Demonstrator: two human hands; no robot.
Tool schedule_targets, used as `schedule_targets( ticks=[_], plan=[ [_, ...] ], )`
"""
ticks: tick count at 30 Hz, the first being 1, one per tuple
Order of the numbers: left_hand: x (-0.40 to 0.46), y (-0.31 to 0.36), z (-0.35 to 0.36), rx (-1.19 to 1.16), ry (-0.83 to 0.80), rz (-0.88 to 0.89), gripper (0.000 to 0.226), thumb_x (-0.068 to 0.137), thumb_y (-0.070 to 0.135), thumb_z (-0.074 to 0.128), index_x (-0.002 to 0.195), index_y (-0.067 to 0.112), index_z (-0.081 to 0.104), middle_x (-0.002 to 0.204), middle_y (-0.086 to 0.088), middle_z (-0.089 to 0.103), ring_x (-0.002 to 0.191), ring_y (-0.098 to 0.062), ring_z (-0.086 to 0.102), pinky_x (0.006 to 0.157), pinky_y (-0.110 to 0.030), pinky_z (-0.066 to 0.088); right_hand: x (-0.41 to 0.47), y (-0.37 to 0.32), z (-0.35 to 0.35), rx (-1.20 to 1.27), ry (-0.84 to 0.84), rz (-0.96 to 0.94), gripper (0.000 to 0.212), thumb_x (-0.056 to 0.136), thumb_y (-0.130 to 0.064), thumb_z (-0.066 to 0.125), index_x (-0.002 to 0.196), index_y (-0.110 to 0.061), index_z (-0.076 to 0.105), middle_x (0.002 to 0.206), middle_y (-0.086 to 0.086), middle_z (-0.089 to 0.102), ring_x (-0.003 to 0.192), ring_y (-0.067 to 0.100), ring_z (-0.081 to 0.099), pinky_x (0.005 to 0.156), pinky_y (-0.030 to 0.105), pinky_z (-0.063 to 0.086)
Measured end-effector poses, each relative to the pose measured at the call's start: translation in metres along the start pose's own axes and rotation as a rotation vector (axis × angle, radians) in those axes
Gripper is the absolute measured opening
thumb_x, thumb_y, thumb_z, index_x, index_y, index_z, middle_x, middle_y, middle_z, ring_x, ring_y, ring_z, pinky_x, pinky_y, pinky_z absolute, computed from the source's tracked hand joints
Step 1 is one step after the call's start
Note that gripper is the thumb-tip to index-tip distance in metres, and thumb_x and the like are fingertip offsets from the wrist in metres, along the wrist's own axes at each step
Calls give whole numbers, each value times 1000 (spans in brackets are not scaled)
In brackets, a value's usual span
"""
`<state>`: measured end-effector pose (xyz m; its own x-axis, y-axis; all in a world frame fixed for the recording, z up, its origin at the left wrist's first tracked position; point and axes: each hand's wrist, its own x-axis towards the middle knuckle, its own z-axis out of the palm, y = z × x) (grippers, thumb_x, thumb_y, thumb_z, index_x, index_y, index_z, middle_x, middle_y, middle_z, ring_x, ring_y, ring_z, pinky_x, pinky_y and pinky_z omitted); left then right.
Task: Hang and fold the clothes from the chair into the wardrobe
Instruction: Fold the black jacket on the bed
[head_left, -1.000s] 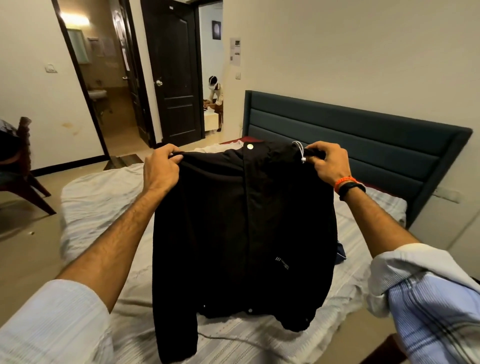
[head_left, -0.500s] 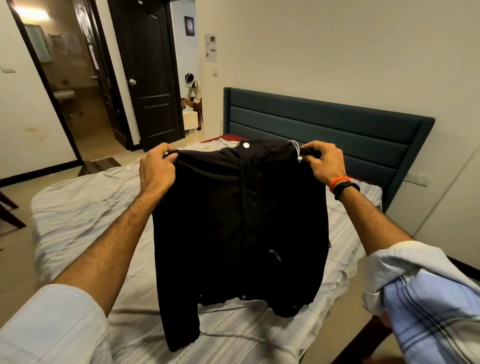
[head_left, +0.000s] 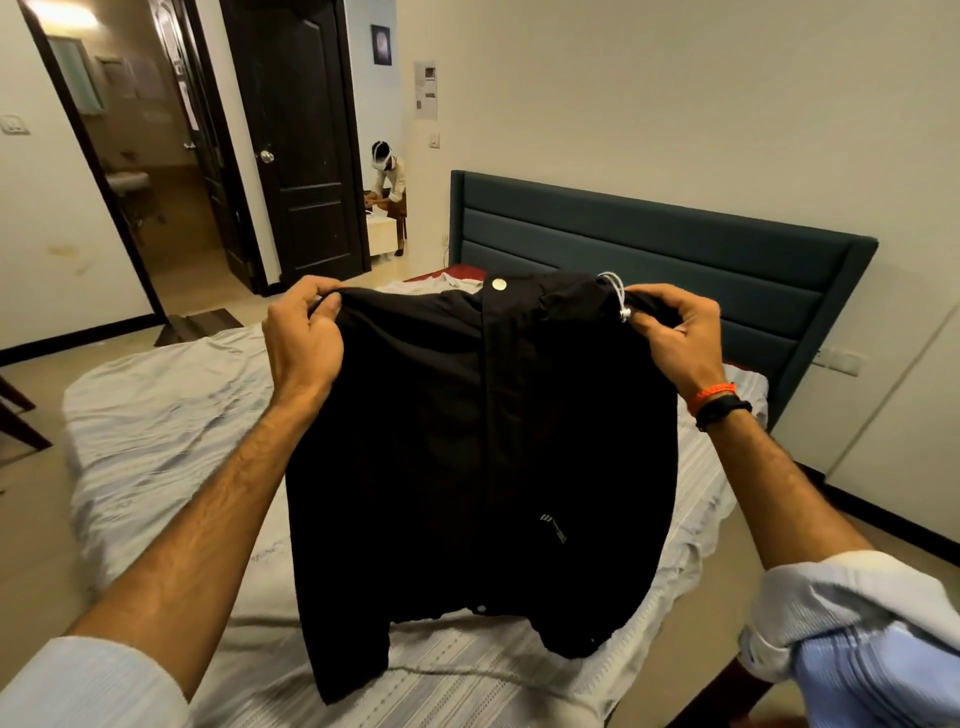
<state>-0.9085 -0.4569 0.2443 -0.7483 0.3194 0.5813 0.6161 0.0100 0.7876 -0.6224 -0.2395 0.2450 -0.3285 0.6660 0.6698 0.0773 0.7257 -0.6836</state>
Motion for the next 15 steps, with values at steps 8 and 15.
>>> schedule_targets(
  ticks=[8,15],
  plan=[
    [26,-30,15,65,26,-73,18,97,13,53,105,15,70,102,-1,69,97,-15,61,79,-17,44,27,18,34,-46,22,22,18,84,-6,73,99,-16,74,94,1,74,86,3,66,85,21,52],
    [-60,-150,57,319,-244,-421,14,97,15,57,104,13,69,109,-8,71,105,-26,64,80,-25,40,-69,135,100,-243,-264,443,21,86,-13,73,106,-7,74,104,8,75,96,15,66,95,31,51]
  ],
)
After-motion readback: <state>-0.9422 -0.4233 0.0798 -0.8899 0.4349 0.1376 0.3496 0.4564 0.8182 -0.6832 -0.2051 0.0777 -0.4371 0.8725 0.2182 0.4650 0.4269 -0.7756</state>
